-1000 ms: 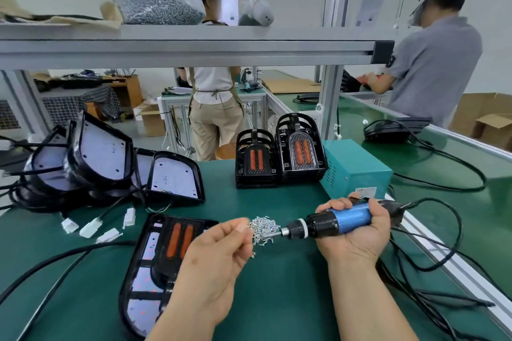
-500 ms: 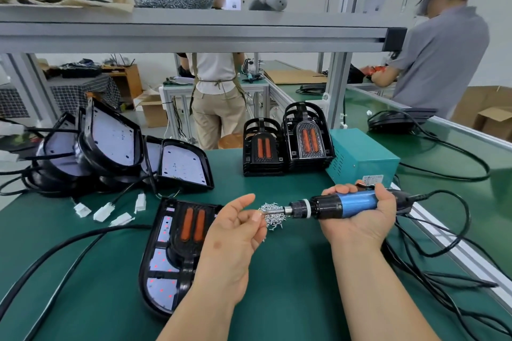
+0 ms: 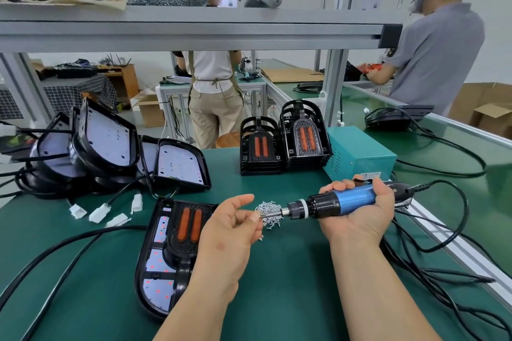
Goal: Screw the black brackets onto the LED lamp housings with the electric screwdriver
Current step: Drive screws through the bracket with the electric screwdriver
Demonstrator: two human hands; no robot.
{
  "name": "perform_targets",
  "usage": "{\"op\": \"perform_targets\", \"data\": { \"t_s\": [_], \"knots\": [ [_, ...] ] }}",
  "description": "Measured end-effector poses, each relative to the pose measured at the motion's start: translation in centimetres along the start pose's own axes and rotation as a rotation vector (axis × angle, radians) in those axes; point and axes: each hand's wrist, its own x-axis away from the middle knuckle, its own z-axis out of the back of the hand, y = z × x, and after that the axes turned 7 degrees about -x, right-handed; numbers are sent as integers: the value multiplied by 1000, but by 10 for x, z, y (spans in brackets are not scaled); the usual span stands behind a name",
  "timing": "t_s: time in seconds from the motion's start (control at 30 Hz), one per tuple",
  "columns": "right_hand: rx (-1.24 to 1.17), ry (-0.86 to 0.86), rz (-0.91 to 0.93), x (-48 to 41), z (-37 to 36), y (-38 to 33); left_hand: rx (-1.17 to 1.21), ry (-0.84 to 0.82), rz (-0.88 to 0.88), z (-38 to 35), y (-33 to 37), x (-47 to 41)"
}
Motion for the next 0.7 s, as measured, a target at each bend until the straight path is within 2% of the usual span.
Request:
{"op": "perform_targets", "data": {
  "t_s": [0.27, 0.7],
  "knots": [
    [42, -50, 14, 4, -3, 0, -110, 41, 6, 0, -2, 0],
    [95, -119, 18, 4, -5, 1, -92, 66, 61, 0, -2, -1]
  ]
}}
